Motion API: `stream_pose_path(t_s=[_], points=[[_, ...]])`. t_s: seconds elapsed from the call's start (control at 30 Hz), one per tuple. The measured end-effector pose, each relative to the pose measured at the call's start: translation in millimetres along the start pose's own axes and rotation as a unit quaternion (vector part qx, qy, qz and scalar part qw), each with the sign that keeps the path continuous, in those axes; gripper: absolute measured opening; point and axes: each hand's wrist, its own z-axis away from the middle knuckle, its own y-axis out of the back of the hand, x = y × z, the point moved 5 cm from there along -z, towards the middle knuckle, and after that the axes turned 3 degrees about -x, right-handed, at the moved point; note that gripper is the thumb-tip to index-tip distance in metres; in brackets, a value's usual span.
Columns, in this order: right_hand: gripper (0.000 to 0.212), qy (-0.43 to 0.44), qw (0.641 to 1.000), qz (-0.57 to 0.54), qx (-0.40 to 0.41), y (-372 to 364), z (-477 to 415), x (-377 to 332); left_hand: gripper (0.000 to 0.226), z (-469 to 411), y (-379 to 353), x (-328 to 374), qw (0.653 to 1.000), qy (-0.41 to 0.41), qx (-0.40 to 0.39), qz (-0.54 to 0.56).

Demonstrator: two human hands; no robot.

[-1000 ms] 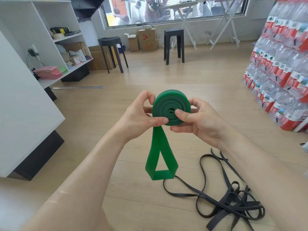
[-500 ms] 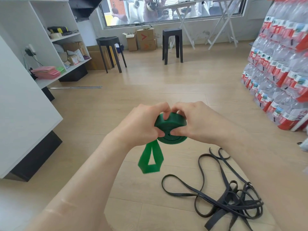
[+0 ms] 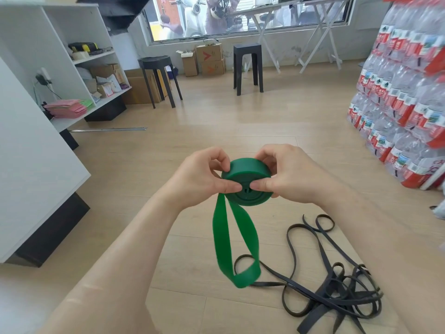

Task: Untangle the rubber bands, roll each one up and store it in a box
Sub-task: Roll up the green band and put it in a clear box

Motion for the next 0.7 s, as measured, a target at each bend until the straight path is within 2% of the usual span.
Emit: stream_pose_path(t_s=[0.27, 0.47, 0.6, 0.7], points=[[0.029, -0.045, 0.987, -0.155, -0.027, -1, 3, 8, 0.035, 2, 6, -9, 0.998, 0.012, -0.059, 0.029], [0.028, -0.068, 0.966, -0.249, -0.019, -3, 3, 14, 0.022, 5, 8, -2, 0.997, -0.004, -0.015, 0.078], [0.025, -0.068, 0.944, -0.323, -0.009, -3, 2, 13, 0.031, 5, 12, 0, 0.992, -0.009, 0.012, 0.128], [0.025, -0.070, 0.936, -0.344, -0.008, -4, 2, 13, 0.036, 6, 12, -1, 0.994, -0.006, 0.006, 0.110]])
